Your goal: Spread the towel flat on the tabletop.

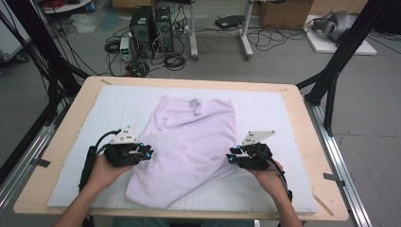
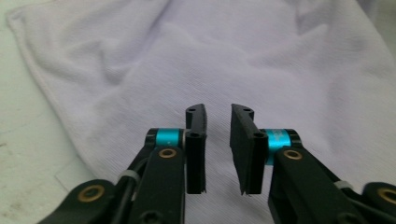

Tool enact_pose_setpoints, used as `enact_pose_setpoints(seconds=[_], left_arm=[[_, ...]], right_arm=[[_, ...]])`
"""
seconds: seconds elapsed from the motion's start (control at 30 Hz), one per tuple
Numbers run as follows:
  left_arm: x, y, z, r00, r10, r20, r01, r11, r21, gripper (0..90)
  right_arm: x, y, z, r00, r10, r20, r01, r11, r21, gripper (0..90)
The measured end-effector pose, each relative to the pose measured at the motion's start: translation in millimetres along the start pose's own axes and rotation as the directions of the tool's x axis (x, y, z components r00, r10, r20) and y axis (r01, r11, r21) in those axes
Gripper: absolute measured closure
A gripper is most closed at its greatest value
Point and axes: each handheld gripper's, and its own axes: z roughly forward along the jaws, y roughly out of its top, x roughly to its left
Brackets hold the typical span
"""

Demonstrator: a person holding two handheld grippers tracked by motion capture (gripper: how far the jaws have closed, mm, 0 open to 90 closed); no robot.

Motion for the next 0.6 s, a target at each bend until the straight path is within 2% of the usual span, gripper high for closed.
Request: enact_pose_setpoints(seconds=[0.07, 0.17, 0.27, 0.37, 0.47, 0.53, 0.6], left_arm=[[-7.9, -3.8, -6.6, 0.9999, 0.017, 0.004, -0.017, 0.9998, 0.005, 68.6], [-17.8, -9.6, -13.5, 0.999, 0.024, 0.037, -0.024, 0.9997, 0.002, 62.1], [-29.1, -16.8, -16.1, 0.9959, 0.041, 0.08, -0.04, 0.9991, -0.011, 54.1], [-39.5, -25.7, -12.8, 0.9892, 0.064, 0.132, -0.064, 0.9979, -0.007, 48.0], [-44.8, -34.9, -3.6, 0.9856, 0.082, 0.147, -0.089, 0.9951, 0.042, 47.0], [-44.8, -37.9, 1.5, 0.9838, 0.089, 0.156, -0.101, 0.9922, 0.072, 50.0], [-44.9, -39.8, 6.4, 0.9835, 0.097, 0.153, -0.111, 0.99, 0.087, 55.7]], right_arm=[[8.8, -2.9, -7.1, 0.9997, -0.015, 0.017, 0.015, 1.0, -0.015, 59.4], [19.5, -10.8, -13.9, 0.9995, -0.022, -0.022, 0.021, 0.998, -0.059, 56.1], [30.2, -17.2, -12.4, 0.9971, -0.05, -0.057, 0.046, 0.996, -0.07, 55.4], [39.2, -18.2, -3.5, 0.993, -0.087, -0.08, 0.083, 0.996, -0.045, 55.0], [45.2, -18.1, 8.3, 0.9896, -0.099, -0.104, 0.097, 0.995, -0.02, 53.8], [49.5, -17.2, 19.6, 0.9878, -0.114, -0.106, 0.116, 0.993, 0.017, 53.6], [51.7, -16.0, 28.3, 0.9872, -0.117, -0.108, 0.123, 0.991, 0.05, 57.5]])
